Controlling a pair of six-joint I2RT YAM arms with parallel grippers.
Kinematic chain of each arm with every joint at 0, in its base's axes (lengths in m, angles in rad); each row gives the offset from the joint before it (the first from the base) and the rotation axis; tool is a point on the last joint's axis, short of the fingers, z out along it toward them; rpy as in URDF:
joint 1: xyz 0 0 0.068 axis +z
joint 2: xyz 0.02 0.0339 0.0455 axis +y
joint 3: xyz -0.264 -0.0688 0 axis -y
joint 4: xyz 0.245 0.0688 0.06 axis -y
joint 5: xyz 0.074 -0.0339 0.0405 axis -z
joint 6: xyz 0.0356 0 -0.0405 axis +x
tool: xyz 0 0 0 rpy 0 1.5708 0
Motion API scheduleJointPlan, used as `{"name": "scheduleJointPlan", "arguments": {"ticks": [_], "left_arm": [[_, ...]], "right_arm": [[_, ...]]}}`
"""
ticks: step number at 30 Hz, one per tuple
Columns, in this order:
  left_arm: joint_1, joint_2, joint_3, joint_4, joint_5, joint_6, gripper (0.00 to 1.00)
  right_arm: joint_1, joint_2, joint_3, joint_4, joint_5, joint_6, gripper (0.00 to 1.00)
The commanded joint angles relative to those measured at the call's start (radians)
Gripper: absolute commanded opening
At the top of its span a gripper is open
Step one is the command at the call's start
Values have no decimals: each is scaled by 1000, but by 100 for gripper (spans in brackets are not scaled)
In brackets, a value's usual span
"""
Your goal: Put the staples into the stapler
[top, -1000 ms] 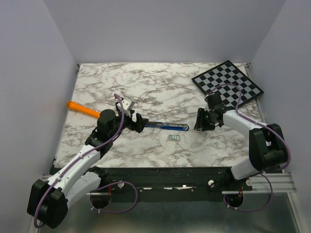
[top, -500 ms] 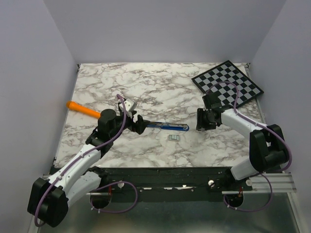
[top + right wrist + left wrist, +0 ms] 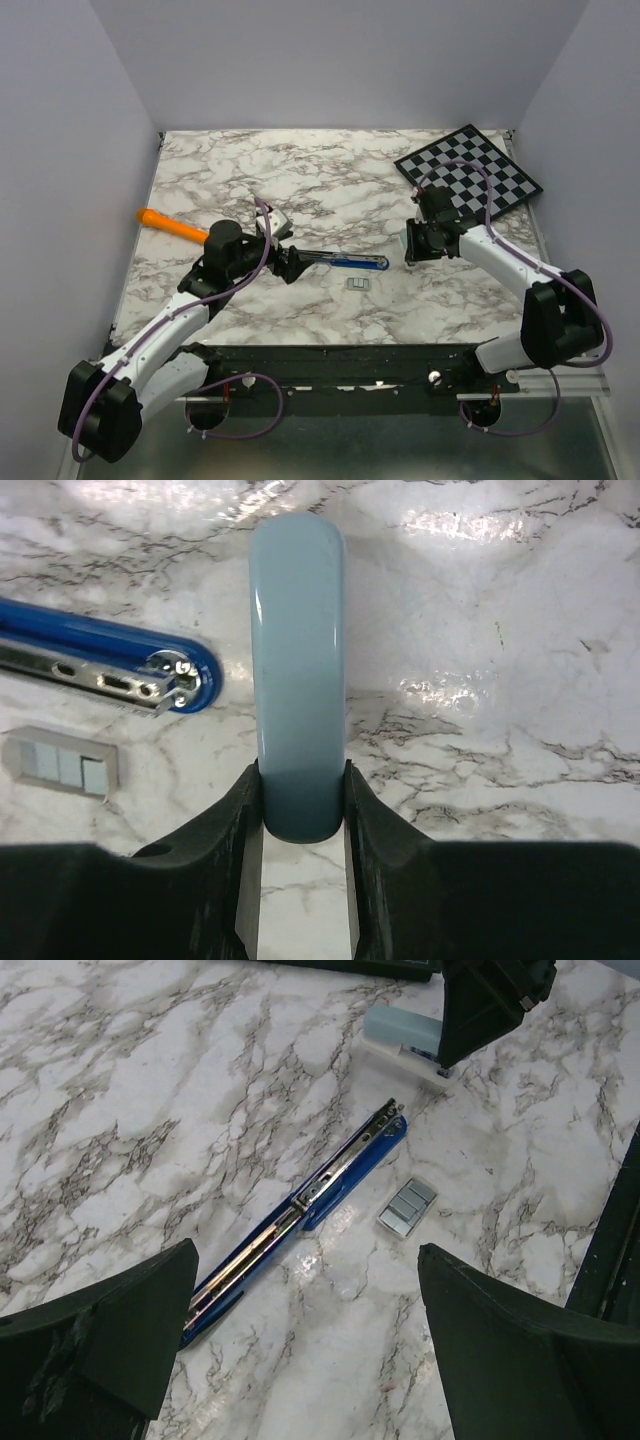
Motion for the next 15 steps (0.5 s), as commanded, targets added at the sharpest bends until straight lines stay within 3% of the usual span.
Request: {"name": "scheduleJointPlan", "arguments": {"ticks": [1,9,15], "left_arm": [[-6,10,66,-37,81,92,99],[-6,-48,69,-37,49,105,99],[-6,-178,55,-94,-3,135,99]], "right_arm": [[42,-116,12,-22,-54,-73,4],[217,-233,24,7,-213,-257,4],[407,-71,85,53,-269,-306,4]]}}
